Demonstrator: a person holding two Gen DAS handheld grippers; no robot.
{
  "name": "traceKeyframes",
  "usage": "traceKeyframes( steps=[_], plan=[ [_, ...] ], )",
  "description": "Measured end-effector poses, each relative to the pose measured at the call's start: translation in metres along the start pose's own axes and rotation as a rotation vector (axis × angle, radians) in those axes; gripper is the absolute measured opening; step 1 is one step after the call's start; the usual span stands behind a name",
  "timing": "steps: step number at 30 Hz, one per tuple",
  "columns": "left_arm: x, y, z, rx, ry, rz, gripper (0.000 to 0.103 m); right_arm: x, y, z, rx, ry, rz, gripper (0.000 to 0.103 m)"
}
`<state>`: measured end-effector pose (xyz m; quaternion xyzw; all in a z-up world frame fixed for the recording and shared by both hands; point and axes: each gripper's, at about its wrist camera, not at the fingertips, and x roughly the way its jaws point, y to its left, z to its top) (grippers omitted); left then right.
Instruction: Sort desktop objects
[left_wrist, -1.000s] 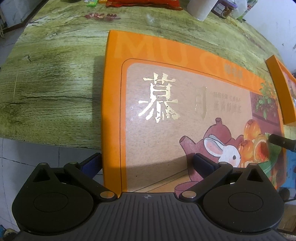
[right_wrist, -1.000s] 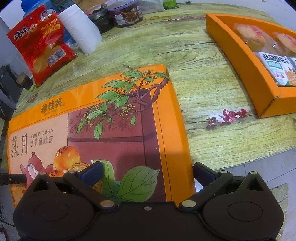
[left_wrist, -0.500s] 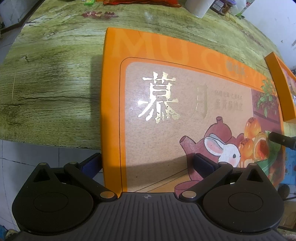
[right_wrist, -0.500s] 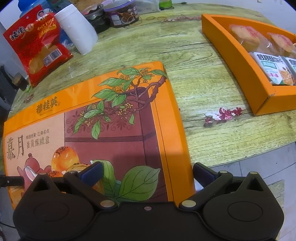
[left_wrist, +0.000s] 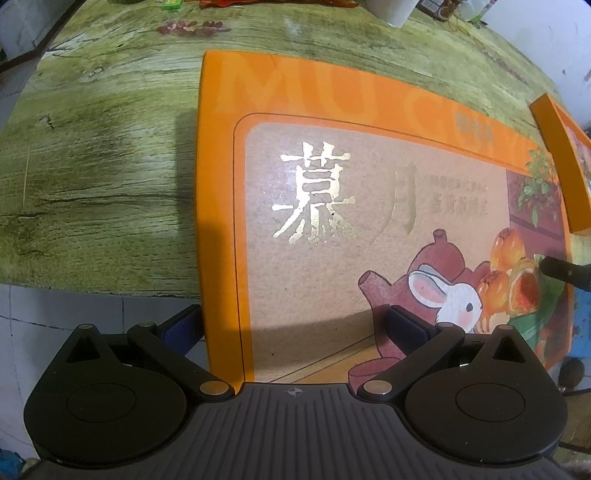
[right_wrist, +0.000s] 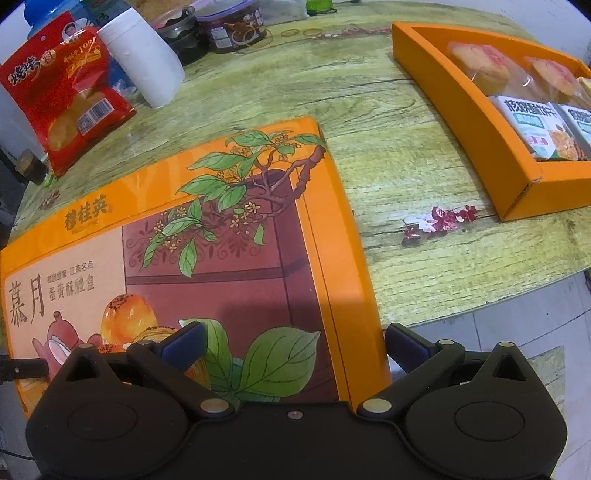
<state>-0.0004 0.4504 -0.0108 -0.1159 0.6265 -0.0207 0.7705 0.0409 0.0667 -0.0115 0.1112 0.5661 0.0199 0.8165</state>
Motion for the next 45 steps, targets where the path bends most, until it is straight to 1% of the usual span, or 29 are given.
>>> traceKeyframes(
  steps=[15, 23, 30, 37, 45],
  plan=[
    [0.002, -0.003, 0.000, 0.017, 0.008, 0.014, 0.103, 0.000, 0.000, -0.004, 0.006, 0.000, -0.001, 0.103],
    [0.000, -0.003, -0.002, 0.018, -0.004, 0.014, 0.103, -0.001, -0.001, -0.004, 0.009, -0.004, 0.003, 0.103],
    [-0.005, -0.010, -0.004, 0.047, -0.021, 0.036, 0.103, -0.002, -0.003, -0.004, 0.017, -0.012, 0.012, 0.103],
    [-0.007, -0.015, 0.003, 0.063, -0.035, 0.050, 0.103, -0.003, -0.005, -0.004, 0.039, -0.017, 0.017, 0.103],
    [-0.004, -0.016, 0.007, 0.061, -0.018, 0.046, 0.103, -0.002, -0.014, -0.006, 0.053, -0.002, 0.051, 0.103]
  ],
)
